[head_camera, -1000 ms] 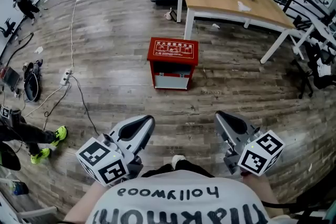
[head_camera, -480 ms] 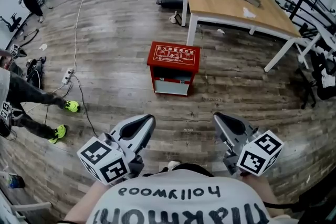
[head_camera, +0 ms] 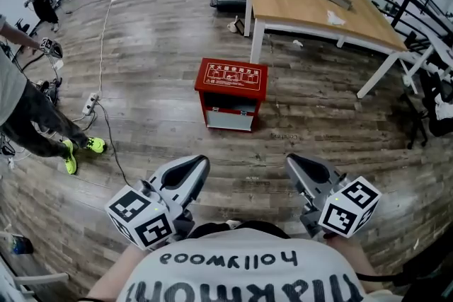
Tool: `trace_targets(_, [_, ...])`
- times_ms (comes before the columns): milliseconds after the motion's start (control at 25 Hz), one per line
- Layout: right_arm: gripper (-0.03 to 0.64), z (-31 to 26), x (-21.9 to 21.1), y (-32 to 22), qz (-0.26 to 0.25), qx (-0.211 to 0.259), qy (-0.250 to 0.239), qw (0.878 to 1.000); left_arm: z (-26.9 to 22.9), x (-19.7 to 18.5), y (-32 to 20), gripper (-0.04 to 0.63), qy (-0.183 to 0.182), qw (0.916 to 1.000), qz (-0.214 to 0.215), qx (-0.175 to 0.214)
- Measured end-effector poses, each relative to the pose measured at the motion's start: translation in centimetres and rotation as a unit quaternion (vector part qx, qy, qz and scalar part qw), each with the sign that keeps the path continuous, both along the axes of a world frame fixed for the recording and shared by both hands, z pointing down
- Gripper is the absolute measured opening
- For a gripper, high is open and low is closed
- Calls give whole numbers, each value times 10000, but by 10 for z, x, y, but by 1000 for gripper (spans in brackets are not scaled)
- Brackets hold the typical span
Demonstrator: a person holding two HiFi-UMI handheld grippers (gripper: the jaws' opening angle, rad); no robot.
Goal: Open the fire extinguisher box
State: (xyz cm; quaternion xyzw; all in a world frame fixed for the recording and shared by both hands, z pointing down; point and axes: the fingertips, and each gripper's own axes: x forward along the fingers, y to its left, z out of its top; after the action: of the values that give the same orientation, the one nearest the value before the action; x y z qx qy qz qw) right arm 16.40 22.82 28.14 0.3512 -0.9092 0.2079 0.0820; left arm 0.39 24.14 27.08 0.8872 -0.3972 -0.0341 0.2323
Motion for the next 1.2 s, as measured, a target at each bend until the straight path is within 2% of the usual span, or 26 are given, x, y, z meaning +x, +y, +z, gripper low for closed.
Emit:
trace_targets(280, [9,9,1,-4,-6,-96,-26,10000,7,4,-3,14,-100,9999,34,-79])
trace_targets(680, [10,13,-1,-23,68,-175,38,9998,15,4,-24,14,27,9997,163,-188])
trace_targets(840, [9,15,-5,-35,152,-199,75,9997,12,2,-45,14,73,9996,265,-106])
trace_targets(1000, [9,21,-12,-47,148,-396,102,9991,11,-2,-62,14,75,9993,358,-103])
trace_targets(1200, [9,35,-26,-63,28,-660,213,9976,18,-9,-88,14,101,9985,446,-287])
